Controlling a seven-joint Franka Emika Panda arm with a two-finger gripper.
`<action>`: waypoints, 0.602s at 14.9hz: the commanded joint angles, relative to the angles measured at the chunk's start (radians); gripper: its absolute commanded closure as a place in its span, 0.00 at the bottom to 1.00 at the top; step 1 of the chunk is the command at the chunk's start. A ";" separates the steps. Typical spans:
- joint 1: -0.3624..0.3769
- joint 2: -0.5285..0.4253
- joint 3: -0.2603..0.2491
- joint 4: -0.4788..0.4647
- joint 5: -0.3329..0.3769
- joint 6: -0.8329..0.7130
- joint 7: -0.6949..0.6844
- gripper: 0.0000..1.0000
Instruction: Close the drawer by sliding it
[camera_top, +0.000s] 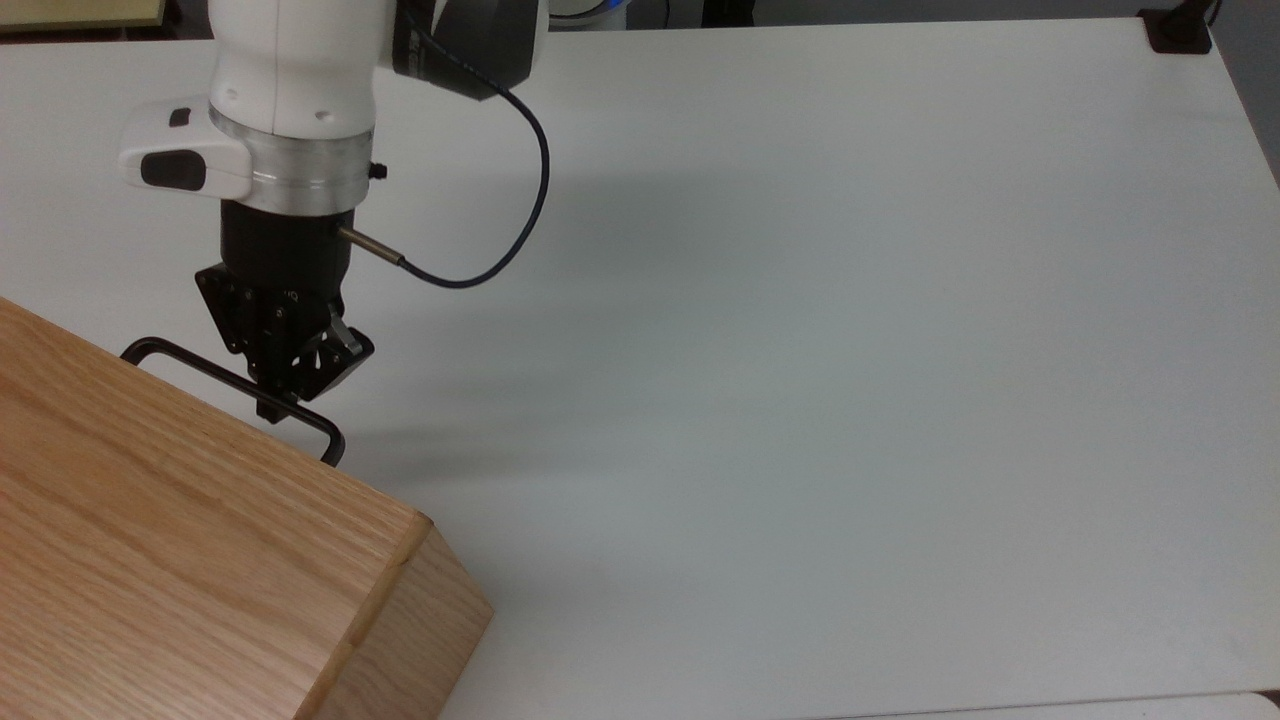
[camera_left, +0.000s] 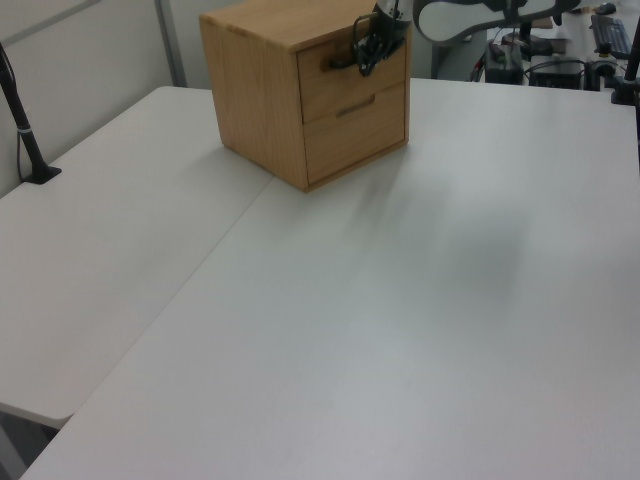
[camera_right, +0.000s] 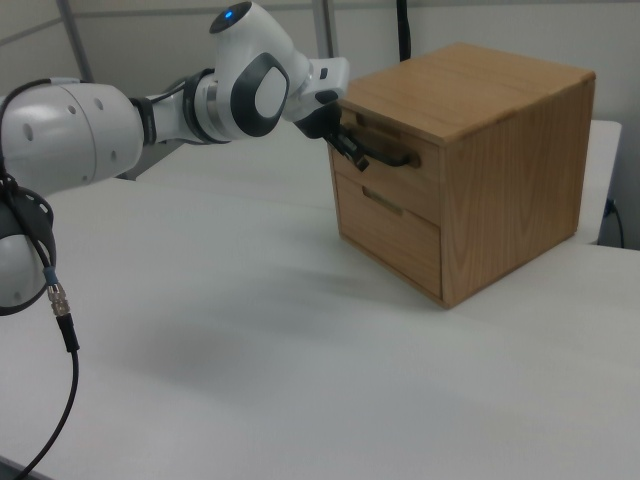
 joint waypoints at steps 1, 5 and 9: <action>-0.009 0.031 -0.013 0.038 -0.051 0.054 0.049 0.91; -0.045 -0.101 0.045 -0.097 -0.046 -0.028 -0.025 0.91; -0.101 -0.206 0.195 -0.151 -0.039 -0.335 -0.072 0.90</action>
